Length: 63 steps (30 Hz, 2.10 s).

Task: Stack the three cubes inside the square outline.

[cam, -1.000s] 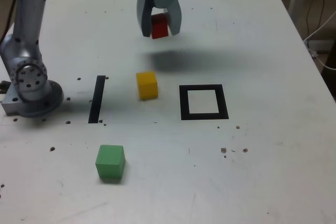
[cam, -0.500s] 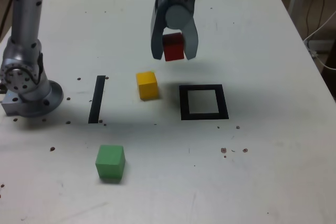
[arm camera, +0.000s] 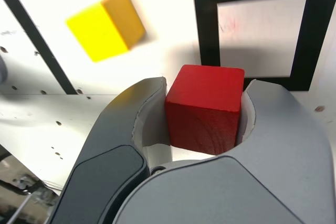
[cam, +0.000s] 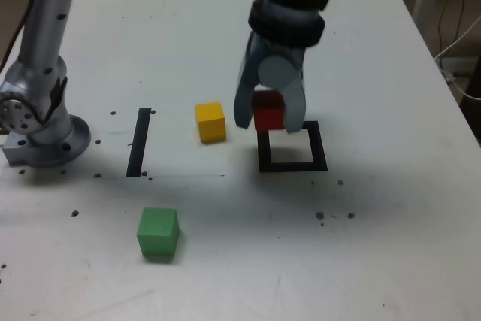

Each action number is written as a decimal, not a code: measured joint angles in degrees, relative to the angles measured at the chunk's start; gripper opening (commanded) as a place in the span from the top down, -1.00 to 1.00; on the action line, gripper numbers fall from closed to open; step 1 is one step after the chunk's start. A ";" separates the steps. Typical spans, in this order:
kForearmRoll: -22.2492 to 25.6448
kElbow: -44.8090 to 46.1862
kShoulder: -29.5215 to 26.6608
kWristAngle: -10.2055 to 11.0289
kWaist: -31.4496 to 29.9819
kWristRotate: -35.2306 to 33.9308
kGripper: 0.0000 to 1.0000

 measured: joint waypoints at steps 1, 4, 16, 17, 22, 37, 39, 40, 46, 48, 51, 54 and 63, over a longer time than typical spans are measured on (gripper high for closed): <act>-0.20 -0.22 0.48 -0.02 -0.34 -0.16 0.59; -0.92 -0.61 1.66 -0.05 -0.97 -0.39 0.59; -1.53 -2.41 5.43 1.51 -1.17 2.26 0.59; -1.53 -2.40 5.64 1.62 -1.17 2.45 0.59; -1.81 -2.19 6.04 1.84 -0.84 3.10 0.59; -3.93 -1.83 7.61 2.16 0.24 3.96 0.57; -4.26 -1.83 7.77 2.20 0.49 3.97 0.57; -4.43 -1.82 7.90 2.23 0.66 3.97 0.56; -5.01 -1.48 8.15 2.35 1.37 4.33 -0.40; -5.13 -1.34 8.15 2.35 1.40 4.46 -0.76; -5.71 -0.84 8.23 2.40 1.57 4.73 -0.91; -5.85 -0.80 8.23 2.43 1.60 4.75 -0.93; -5.95 0.85 5.82 4.52 1.60 3.88 -0.99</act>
